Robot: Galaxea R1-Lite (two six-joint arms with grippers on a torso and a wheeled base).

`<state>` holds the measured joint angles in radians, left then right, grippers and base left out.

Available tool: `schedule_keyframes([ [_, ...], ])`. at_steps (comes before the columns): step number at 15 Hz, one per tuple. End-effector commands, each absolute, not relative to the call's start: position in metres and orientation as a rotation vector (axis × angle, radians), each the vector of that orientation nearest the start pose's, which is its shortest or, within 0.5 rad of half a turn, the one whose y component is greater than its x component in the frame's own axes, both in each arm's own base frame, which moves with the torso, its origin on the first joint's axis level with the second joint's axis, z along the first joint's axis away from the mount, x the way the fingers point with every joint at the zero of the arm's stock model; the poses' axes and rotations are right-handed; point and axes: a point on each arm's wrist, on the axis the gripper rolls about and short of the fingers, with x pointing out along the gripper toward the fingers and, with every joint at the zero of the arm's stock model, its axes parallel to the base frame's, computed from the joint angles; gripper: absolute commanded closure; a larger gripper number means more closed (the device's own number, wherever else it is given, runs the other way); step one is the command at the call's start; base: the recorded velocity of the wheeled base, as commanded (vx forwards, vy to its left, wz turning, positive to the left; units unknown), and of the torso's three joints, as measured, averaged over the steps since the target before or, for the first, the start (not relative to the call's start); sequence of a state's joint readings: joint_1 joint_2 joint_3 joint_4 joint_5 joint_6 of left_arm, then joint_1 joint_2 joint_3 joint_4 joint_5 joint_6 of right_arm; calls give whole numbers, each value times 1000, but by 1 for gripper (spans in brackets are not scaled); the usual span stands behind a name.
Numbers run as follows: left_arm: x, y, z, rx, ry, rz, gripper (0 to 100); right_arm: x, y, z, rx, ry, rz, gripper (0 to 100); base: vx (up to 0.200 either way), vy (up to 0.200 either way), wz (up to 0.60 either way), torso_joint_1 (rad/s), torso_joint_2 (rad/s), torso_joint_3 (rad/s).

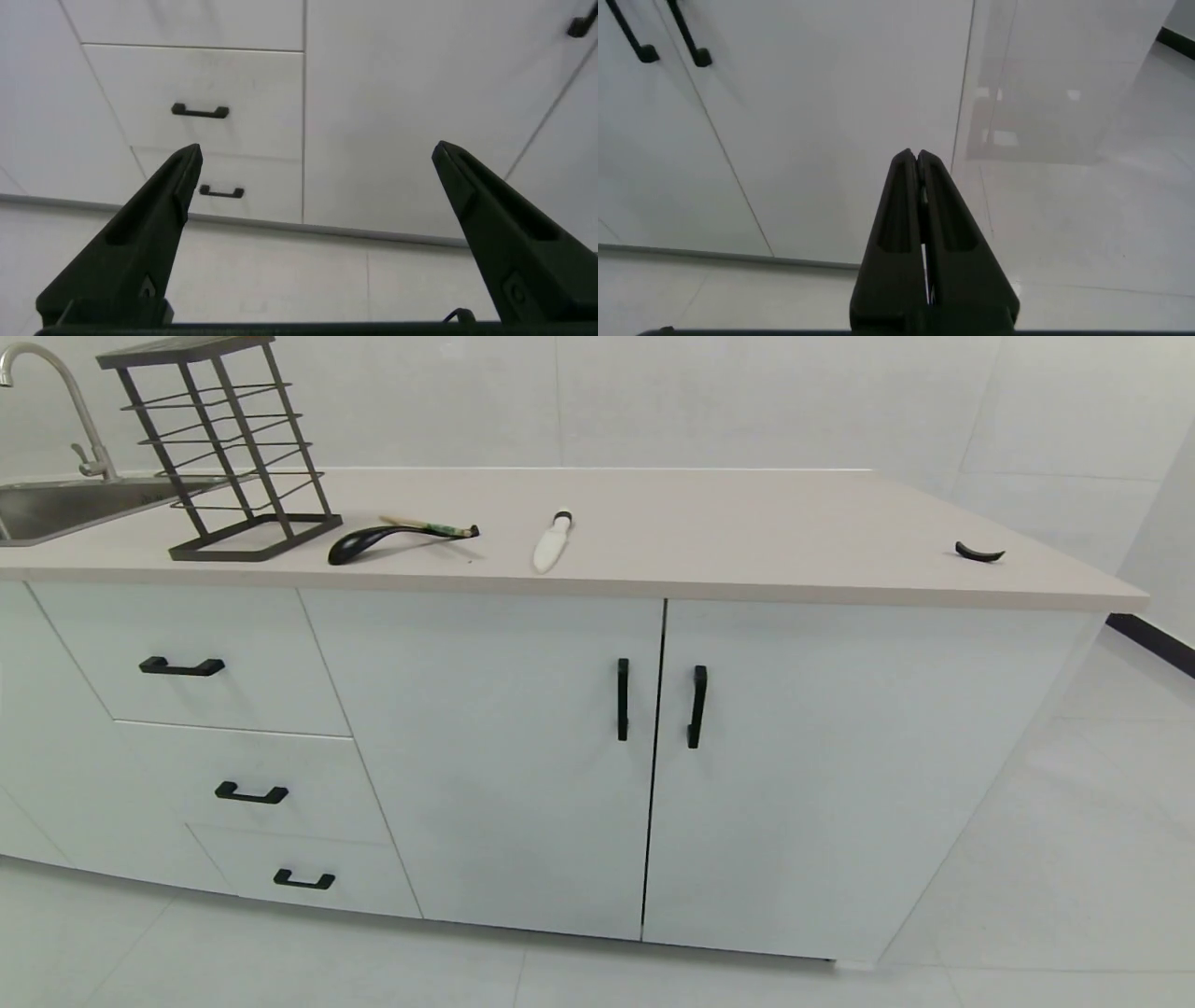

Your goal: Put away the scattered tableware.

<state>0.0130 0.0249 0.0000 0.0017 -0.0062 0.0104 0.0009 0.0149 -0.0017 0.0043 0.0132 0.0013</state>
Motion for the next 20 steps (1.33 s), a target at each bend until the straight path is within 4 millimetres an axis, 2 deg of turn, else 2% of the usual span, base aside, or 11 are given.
schedule_keyframes([
  [1, -21, 0, 76, 9, 29, 8, 0, -22, 0, 76, 0, 20, 15, 100, 200, 200, 0, 2, 2, 7],
  [9, -21, 0, 76, 9, 29, 8, 0, -22, 0, 76, 2, 20, 15, 100, 200, 0, 0, 1, 4, 3],
  [12, -22, 0, 76, 9, 17, 3, 0, -22, 0, 76, 0, 20, 15, 100, 0, 0, 0, 0, 0, 0],
  [20, -22, 0, 76, 9, 18, 1, 0, -22, 0, 76, 2, 20, 15, 100, 0, 200, 0, 0, 2, 4],
])
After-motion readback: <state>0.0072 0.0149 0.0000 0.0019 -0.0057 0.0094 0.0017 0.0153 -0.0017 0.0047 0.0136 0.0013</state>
